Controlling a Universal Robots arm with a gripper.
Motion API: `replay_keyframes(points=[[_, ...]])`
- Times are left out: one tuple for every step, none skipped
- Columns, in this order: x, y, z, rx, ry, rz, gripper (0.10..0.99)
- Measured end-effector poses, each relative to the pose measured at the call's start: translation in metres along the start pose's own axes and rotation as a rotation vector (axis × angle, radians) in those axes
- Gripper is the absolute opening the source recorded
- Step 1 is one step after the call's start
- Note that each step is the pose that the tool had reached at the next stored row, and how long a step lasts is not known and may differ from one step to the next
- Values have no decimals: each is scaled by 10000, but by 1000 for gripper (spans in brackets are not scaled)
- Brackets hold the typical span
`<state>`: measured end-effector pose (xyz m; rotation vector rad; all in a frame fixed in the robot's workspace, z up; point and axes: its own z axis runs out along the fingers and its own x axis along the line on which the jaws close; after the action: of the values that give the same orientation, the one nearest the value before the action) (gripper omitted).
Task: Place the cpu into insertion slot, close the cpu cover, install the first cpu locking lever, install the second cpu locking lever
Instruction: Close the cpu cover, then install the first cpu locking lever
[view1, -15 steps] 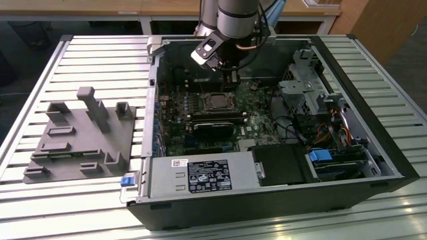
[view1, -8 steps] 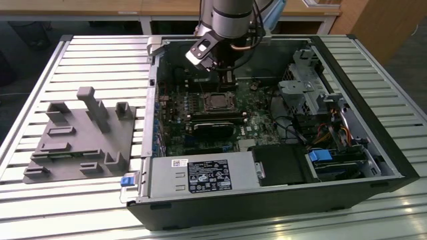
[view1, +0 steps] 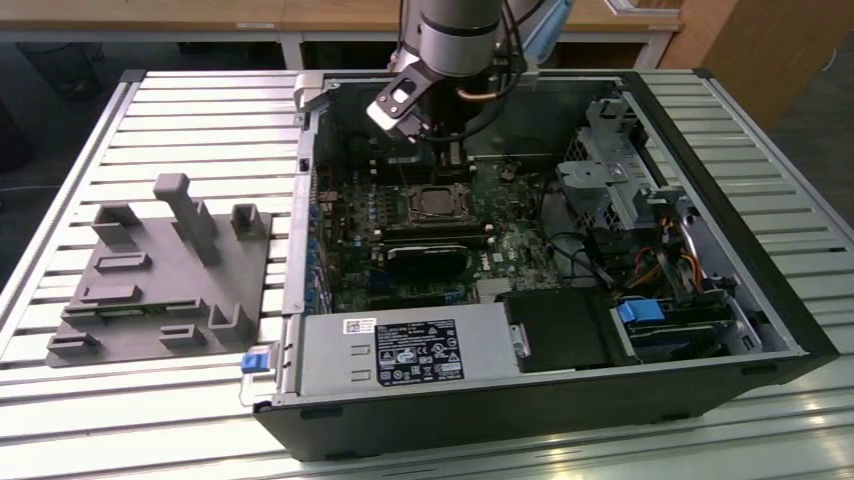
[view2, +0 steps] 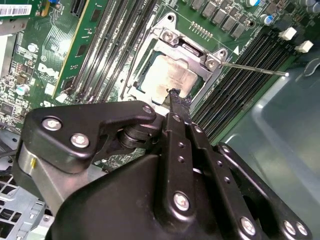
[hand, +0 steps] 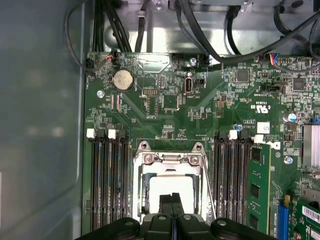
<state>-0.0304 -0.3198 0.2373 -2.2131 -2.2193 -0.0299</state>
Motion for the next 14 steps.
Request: replay_keyframes(points=[[0, -6, 0, 0, 0, 0, 106], [0, -11, 0, 0, 0, 0, 106], [0, -15, 0, 0, 0, 0, 106], [0, -19, 0, 0, 0, 0, 106], [0, -24, 1, 0, 0, 0, 106], [0, -27, 0, 0, -1, 0, 106], [0, -28, 1, 0, 0, 0, 106], [0, -28, 0, 1, -1, -1, 106], [0, -28, 0, 1, -1, -2, 106], [-1, -29, -2, 1, -1, -1, 106], [-1, -29, -7, 1, -2, 0, 106], [0, -29, -13, 0, -1, 0, 106], [0, -29, -23, 1, -1, 0, 106], [1, -29, -37, 0, -1, 0, 106]])
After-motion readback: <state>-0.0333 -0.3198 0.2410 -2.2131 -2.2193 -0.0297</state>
